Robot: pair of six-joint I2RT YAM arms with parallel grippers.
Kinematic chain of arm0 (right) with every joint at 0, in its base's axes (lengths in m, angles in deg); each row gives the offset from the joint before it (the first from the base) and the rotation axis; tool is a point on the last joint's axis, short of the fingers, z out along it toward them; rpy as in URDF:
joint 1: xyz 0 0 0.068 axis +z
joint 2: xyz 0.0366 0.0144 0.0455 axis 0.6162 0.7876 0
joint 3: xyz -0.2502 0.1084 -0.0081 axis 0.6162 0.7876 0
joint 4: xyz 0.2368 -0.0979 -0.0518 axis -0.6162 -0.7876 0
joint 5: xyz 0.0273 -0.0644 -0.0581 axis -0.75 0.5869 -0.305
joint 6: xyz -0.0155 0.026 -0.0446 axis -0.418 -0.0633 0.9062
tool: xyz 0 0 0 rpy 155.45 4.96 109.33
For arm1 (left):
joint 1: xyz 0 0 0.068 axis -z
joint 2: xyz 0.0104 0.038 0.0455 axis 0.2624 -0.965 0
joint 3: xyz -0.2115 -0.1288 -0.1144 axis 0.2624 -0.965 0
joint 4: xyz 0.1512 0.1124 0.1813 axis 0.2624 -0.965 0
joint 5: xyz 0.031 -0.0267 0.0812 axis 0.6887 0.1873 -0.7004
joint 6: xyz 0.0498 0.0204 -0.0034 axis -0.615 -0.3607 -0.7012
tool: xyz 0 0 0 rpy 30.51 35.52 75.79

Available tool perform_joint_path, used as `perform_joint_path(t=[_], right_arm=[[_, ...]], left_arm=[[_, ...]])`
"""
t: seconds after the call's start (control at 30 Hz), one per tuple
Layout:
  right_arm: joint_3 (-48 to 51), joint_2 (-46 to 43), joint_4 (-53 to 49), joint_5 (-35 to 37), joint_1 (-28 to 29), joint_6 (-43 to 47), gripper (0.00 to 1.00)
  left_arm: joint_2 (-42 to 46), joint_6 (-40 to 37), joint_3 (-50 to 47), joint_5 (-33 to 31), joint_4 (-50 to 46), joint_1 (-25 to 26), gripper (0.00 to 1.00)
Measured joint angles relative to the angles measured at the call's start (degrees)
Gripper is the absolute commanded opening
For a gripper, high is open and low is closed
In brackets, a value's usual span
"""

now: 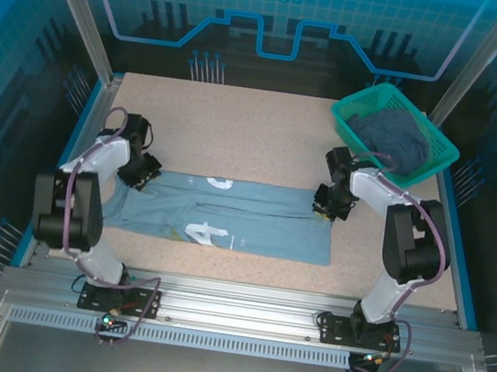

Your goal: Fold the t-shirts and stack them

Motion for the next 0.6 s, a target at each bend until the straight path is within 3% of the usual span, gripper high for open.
perform_joint_path(t=[0.1, 0.23, 0.37, 0.6], right_arm=[[0.0, -2.4, -0.9, 0.6, 2.2, 0.5, 0.18], [0.0, -4.2, -1.0, 0.0, 6.1, 0.7, 0.19], [-0.3, -3.8, -0.5, -1.7, 8.0, 2.7, 0.20], [-9.3, 7.0, 0.2, -2.4, 3.3, 8.5, 0.19]], left_arm=[[6.8, 3.0, -3.6, 2.4, 1.1, 4.3, 0.16], [9.3, 8.2, -10.0, 7.3, 2.6, 8.8, 0.06], [11.0, 13.3, -15.6, 8.7, 1.5, 9.0, 0.08], [8.7, 18.5, -15.9, 9.5, 2.6, 6.7, 0.07]])
